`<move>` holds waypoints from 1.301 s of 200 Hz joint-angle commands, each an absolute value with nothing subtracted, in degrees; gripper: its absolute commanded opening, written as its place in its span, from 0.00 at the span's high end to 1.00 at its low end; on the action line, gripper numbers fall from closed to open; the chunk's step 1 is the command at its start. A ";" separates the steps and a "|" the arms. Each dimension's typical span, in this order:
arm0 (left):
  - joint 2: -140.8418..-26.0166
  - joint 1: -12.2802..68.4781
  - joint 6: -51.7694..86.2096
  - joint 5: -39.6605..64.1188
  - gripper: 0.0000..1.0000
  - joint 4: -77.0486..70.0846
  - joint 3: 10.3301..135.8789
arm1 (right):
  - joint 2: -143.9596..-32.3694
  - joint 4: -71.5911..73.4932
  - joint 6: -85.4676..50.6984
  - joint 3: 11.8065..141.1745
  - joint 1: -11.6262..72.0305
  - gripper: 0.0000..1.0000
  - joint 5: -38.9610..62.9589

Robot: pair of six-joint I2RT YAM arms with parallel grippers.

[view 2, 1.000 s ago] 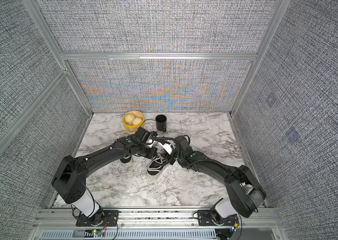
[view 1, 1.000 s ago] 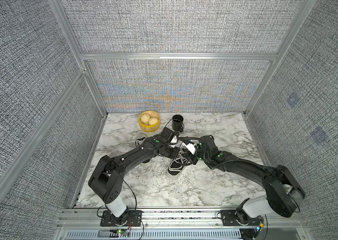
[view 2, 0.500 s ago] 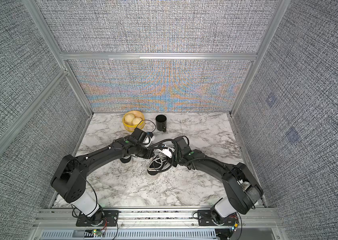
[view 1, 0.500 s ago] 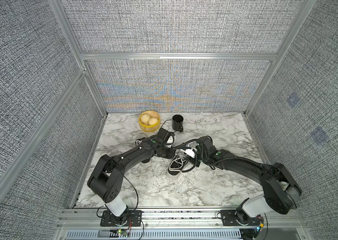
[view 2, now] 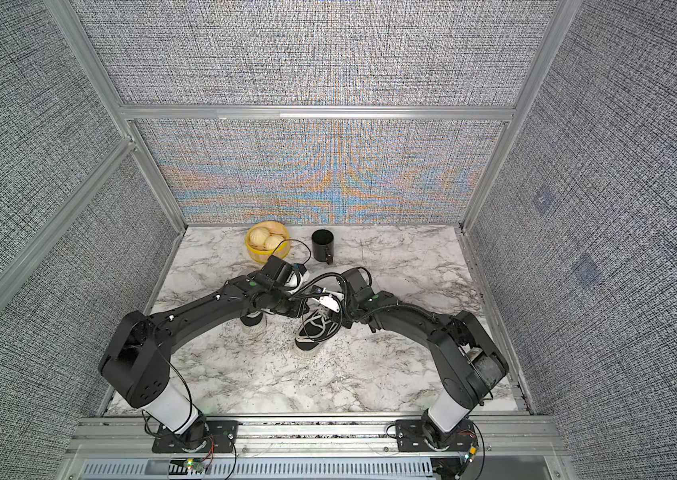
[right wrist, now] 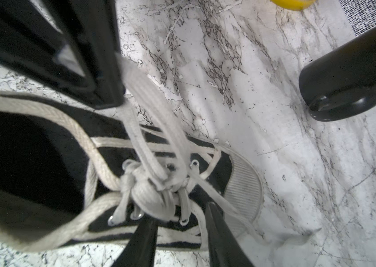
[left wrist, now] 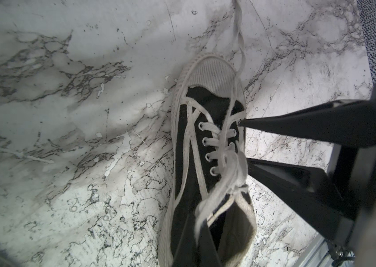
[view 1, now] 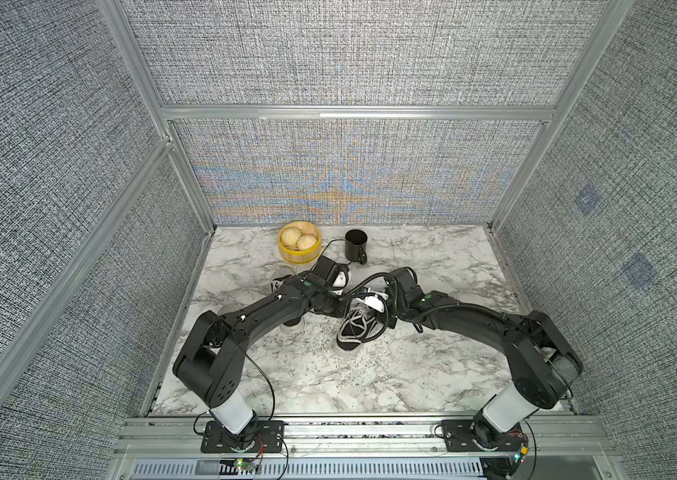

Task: Remove the insole from the shoe
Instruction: Untie the shoelace on the shoe.

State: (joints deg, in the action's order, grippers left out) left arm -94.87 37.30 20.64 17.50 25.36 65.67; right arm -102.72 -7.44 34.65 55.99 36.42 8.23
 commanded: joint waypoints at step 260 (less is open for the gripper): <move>-93.26 36.99 20.42 24.32 0.83 15.90 52.51 | -84.62 -11.47 -6.41 56.17 32.58 1.00 7.22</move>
State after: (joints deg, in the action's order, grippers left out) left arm -93.51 36.88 19.11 24.95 16.84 53.76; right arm -86.21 -12.25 1.89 54.89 34.06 10.04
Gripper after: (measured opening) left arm 0.186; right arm 0.054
